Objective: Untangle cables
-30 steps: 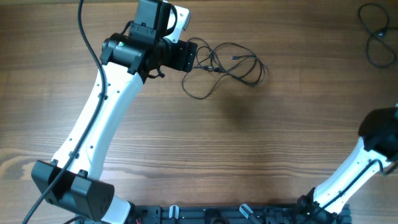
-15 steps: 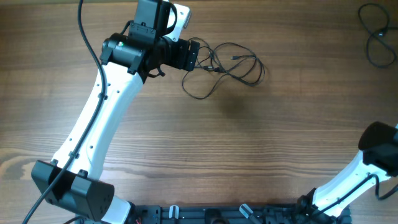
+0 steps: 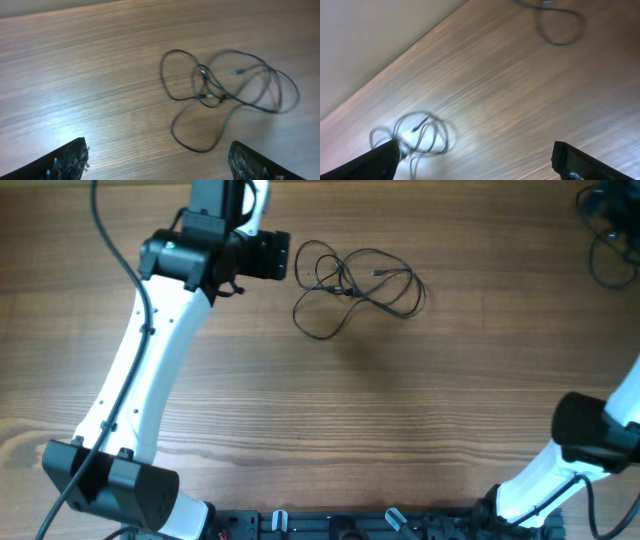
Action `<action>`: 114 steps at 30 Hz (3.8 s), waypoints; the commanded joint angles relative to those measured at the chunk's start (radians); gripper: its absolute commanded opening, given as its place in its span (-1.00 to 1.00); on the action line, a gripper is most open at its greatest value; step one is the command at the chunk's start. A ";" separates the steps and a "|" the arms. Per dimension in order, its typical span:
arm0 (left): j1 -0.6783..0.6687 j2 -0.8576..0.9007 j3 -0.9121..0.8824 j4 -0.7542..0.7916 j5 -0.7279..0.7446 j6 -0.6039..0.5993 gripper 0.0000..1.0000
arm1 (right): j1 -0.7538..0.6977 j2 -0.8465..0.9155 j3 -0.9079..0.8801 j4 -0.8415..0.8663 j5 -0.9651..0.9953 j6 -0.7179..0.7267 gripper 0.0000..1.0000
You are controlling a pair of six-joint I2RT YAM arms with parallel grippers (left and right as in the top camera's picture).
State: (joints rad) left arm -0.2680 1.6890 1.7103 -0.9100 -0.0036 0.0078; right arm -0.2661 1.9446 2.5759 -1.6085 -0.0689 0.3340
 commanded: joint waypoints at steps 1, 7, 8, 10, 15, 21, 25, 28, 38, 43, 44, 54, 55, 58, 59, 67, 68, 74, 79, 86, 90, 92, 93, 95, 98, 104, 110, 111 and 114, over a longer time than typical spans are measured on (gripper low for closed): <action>0.046 0.010 0.008 0.005 -0.034 -0.043 0.84 | 0.130 -0.026 0.021 0.000 -0.010 -0.027 0.99; 0.070 0.010 0.008 0.009 -0.034 -0.055 0.84 | 0.314 -0.024 0.021 0.000 0.064 -0.027 0.99; 0.074 0.010 0.008 0.013 -0.031 -0.074 0.85 | 0.350 -0.023 0.020 0.000 0.092 -0.027 1.00; 0.075 0.010 0.008 0.018 -0.023 -0.075 0.86 | 0.399 -0.022 0.021 0.000 0.125 -0.027 0.99; 0.079 0.023 0.008 0.037 0.117 -0.013 0.87 | 0.469 -0.020 0.019 0.000 0.171 -0.016 1.00; 0.080 0.113 0.008 0.088 0.256 0.013 0.85 | 0.475 -0.020 0.015 0.000 0.217 0.010 0.99; 0.080 0.211 0.008 0.128 0.325 0.015 0.79 | 0.475 -0.019 0.014 0.000 0.260 0.010 0.99; 0.080 0.267 0.008 0.153 0.451 0.087 0.79 | 0.475 -0.018 0.014 0.000 0.271 0.006 0.99; 0.076 0.385 0.008 0.285 0.501 0.093 0.70 | 0.475 -0.017 0.014 0.002 0.272 0.009 0.99; 0.058 0.441 0.008 0.335 0.509 0.119 0.57 | 0.475 -0.017 0.014 0.012 0.272 0.010 0.99; 0.052 0.455 0.008 0.348 0.509 0.119 0.57 | 0.475 -0.017 0.014 0.014 0.272 0.010 0.99; 0.003 0.525 0.008 0.431 0.509 0.119 0.57 | 0.475 -0.017 0.014 0.006 0.271 0.006 0.99; 0.002 0.528 0.008 0.439 0.509 0.116 0.57 | 0.475 -0.017 0.014 0.005 0.271 0.006 0.99; 0.000 0.537 0.008 0.447 0.509 0.112 0.56 | 0.475 -0.018 0.014 0.001 0.271 0.006 1.00; -0.001 0.544 0.008 0.451 0.509 0.112 0.56 | 0.475 -0.017 0.014 0.001 0.271 0.006 0.99; -0.008 0.599 0.008 0.448 0.509 0.112 0.27 | 0.475 -0.018 0.014 0.001 0.271 0.007 0.99; -0.012 0.602 0.008 0.448 0.509 0.112 0.19 | 0.475 -0.017 0.014 0.002 0.271 0.006 0.99; -0.036 0.605 0.008 0.478 0.508 0.111 -0.14 | 0.475 -0.018 0.014 0.002 0.271 0.006 1.00; -0.038 0.605 0.008 0.485 0.504 0.089 -0.63 | 0.475 -0.018 0.014 0.003 0.272 0.006 0.99; -0.037 0.601 0.009 0.480 0.416 0.080 -0.79 | 0.475 -0.017 0.014 0.003 0.272 0.006 0.99; -0.031 0.575 0.012 0.480 0.375 0.063 -0.80 | 0.475 -0.018 0.014 0.003 0.276 0.008 0.99; -0.023 0.534 0.012 0.480 0.371 0.063 -0.80 | 0.475 -0.017 0.014 0.004 0.285 0.011 0.99; -0.019 0.506 0.012 0.480 0.364 0.063 -0.80 | 0.475 -0.017 0.014 0.003 0.290 0.017 0.99; -0.017 0.447 0.012 0.477 0.333 0.063 -0.80 | 0.475 -0.017 0.014 0.000 0.310 0.037 1.00; -0.017 0.365 0.012 0.468 0.277 0.063 -0.79 | 0.475 -0.016 0.014 0.001 0.313 0.037 0.99; -0.015 0.189 0.012 0.419 0.181 0.069 -0.77 | 0.475 0.015 0.014 0.001 0.313 0.041 0.99; -0.008 0.112 0.012 0.369 0.177 0.093 -0.70 | 0.475 0.085 0.014 0.000 0.309 0.061 0.99; -0.009 0.112 0.012 0.364 0.178 0.093 -0.69 | 0.475 0.093 0.014 0.002 0.309 0.061 0.99; -0.009 0.121 0.012 0.352 0.178 0.093 -0.56 | 0.475 0.096 0.014 0.006 0.309 0.061 1.00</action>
State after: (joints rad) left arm -0.2848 1.7939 1.7214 -0.5457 0.1928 0.0872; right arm 0.2081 2.0174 2.5759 -1.6081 0.2195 0.3748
